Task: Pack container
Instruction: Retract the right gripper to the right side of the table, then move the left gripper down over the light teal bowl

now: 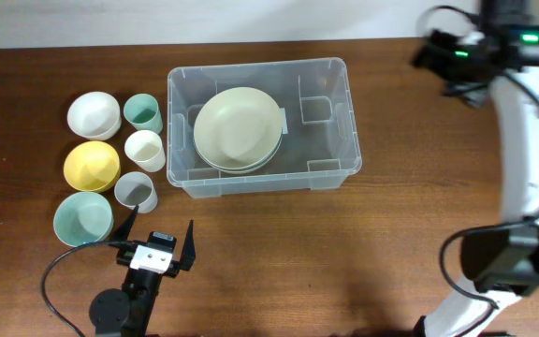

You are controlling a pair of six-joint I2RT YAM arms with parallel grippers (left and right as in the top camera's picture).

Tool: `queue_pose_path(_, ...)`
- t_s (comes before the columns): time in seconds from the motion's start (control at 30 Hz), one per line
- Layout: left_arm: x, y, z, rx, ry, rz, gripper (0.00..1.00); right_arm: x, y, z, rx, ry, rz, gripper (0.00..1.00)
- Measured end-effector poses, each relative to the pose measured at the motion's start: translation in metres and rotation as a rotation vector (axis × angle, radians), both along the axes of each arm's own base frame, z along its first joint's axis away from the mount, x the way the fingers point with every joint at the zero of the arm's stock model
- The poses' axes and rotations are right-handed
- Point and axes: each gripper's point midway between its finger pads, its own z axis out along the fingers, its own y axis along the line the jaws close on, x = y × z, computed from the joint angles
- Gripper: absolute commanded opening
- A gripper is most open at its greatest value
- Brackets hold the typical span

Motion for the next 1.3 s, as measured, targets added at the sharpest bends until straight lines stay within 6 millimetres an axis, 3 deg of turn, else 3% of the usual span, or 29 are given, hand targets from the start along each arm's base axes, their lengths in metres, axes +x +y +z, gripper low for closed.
queue_pose_path(0.13,0.000,0.000,0.000,0.000,0.000,0.000,1.00,-0.038,-0.061,-0.006,0.000,0.099,-0.150,0.99)
queue_pose_path(0.23,0.000,0.000,0.000,0.000,0.000,0.000,1.00,-0.065,-0.093,-0.013,0.005,0.169,-0.215,0.99)
queue_pose_path(0.5,0.000,0.000,0.000,0.000,0.000,0.000,1.00,-0.109,-0.130,-0.030,-0.055,0.313,-0.217,0.99)
queue_pose_path(0.83,0.000,0.000,0.000,0.000,0.000,0.000,1.00,-0.115,-0.139,-0.082,-0.077,0.402,-0.208,0.99)
queue_pose_path(1.0,0.000,0.000,0.000,0.000,0.000,0.000,1.00,-0.103,-0.146,-0.084,-0.100,0.356,-0.215,0.99)
queue_pose_path(1.3,0.000,0.000,0.000,0.000,0.000,0.000,1.00,-0.102,-0.144,-0.084,-0.089,0.349,-0.209,0.99)
